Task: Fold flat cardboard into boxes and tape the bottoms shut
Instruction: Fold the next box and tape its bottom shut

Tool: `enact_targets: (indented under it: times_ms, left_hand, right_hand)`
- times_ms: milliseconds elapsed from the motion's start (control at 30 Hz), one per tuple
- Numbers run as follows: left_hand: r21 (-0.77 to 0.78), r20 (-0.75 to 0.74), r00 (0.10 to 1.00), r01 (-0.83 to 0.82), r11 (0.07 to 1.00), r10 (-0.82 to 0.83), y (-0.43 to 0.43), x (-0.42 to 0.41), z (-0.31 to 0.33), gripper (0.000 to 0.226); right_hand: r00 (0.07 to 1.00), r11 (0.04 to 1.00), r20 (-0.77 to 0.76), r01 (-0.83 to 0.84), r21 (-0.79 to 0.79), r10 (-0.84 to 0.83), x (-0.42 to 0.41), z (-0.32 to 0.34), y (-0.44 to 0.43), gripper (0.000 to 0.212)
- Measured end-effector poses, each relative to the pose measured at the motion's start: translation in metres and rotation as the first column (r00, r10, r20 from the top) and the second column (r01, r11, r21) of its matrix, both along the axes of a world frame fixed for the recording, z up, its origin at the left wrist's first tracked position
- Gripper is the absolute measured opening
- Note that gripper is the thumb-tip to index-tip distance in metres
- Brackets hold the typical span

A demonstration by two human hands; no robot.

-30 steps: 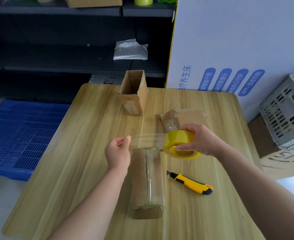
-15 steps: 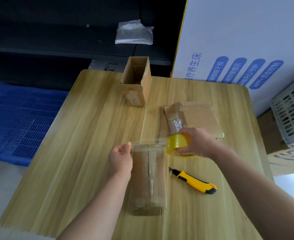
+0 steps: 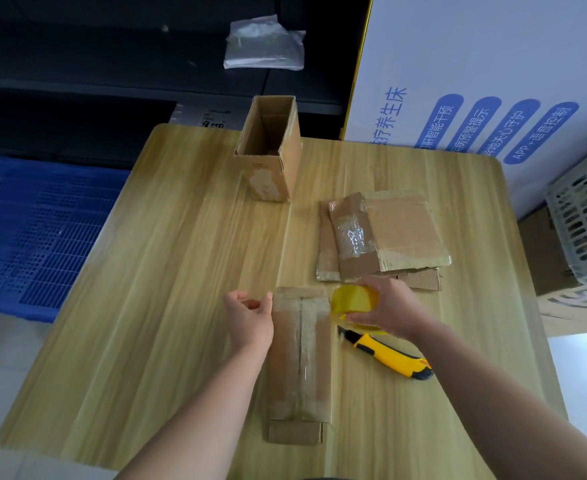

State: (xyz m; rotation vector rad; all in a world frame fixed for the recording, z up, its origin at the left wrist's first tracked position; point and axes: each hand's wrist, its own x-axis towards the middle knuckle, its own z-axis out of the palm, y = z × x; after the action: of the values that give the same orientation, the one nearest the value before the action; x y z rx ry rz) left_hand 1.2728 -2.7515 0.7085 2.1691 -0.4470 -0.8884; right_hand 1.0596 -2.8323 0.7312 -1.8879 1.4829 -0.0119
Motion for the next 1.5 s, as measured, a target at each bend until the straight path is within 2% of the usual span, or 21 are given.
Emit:
enact_targets:
  times_ms: [67,133,200,267,467,567,667,700,767,867,1100,1200,1267,1333,1400,1500]
  left_hand:
    - [0.013,0.054,0.996,0.074,0.997,-0.074,-0.002,0.000,-0.002,0.020]
    - [0.032,0.061,0.995,0.076,0.997,-0.078,-0.005,0.001,-0.007,0.008]
    - [0.050,0.019,0.999,0.038,0.998,-0.039,-0.008,0.003,-0.010,0.015]
    - [0.042,0.029,0.997,0.066,0.997,-0.067,-0.007,0.003,-0.011,0.017]
    - [-0.009,0.215,0.944,0.259,0.966,-0.251,0.007,-0.007,0.014,0.028]
    - [0.099,0.284,0.846,0.442,0.892,-0.451,0.007,-0.009,0.017,0.050]
    - [0.329,0.415,0.643,0.554,0.765,-0.644,0.003,0.004,0.000,0.061]
    - [0.373,0.425,0.607,0.558,0.741,-0.671,0.003,0.009,-0.007,0.062]
    - [0.412,0.422,0.582,0.560,0.719,-0.695,0.004,0.016,-0.017,0.061]
    - [0.446,0.420,0.572,0.546,0.709,-0.705,0.001,0.017,-0.019,0.059]
    - [0.519,0.333,0.559,0.564,0.642,-0.760,-0.006,0.018,-0.013,0.060]
    - [0.542,0.335,0.512,0.583,0.606,-0.791,-0.008,0.023,-0.012,0.059]
    - [0.507,0.378,0.466,0.619,0.600,-0.800,-0.005,0.028,-0.013,0.060]
    - [0.349,0.474,0.470,0.676,0.650,-0.744,0.004,0.031,-0.013,0.065]
    - [0.147,0.542,0.523,0.711,0.687,-0.658,0.015,0.031,-0.008,0.069]
    - [-0.013,0.673,0.506,0.737,0.676,-0.539,0.033,0.031,-0.001,0.067]
  right_hand:
    - [0.999,0.999,0.036,0.038,-0.018,-0.037,-0.001,-0.006,0.005,0.067]
    - [0.997,0.998,0.055,0.059,-0.024,-0.058,0.000,-0.008,0.008,0.065]
    - [0.996,0.997,0.064,0.068,-0.025,-0.067,0.000,-0.008,0.010,0.062]
    - [0.994,0.996,0.071,0.088,-0.029,-0.086,-0.002,-0.008,0.013,0.056]
    - [0.978,0.981,0.067,0.196,0.015,-0.196,-0.001,-0.015,0.031,0.046]
    - [0.983,0.985,0.074,0.164,0.046,-0.167,0.016,-0.017,0.050,0.045]
    - [0.976,0.979,0.092,0.192,0.065,-0.197,0.033,-0.021,0.073,0.046]
    - [0.972,0.977,0.105,0.201,0.074,-0.208,0.034,-0.022,0.079,0.048]
    - [0.965,0.977,0.173,0.180,0.116,-0.198,0.034,-0.024,0.088,0.048]
    - [0.924,0.965,0.315,0.155,0.210,-0.217,0.027,-0.031,0.098,0.037]
    - [0.933,0.971,0.324,0.087,0.225,-0.158,0.021,-0.048,0.111,0.025]
    - [0.921,0.964,0.348,0.089,0.249,-0.175,0.024,-0.049,0.117,0.021]
    - [0.898,0.946,0.373,0.123,0.299,-0.234,0.024,-0.049,0.124,0.022]
    - [0.872,0.923,0.393,0.151,0.353,-0.293,0.024,-0.049,0.130,0.022]
    - [0.855,0.903,0.398,0.169,0.394,-0.333,0.024,-0.049,0.132,0.023]
    - [0.843,0.891,0.402,0.178,0.418,-0.358,0.023,-0.047,0.131,0.023]
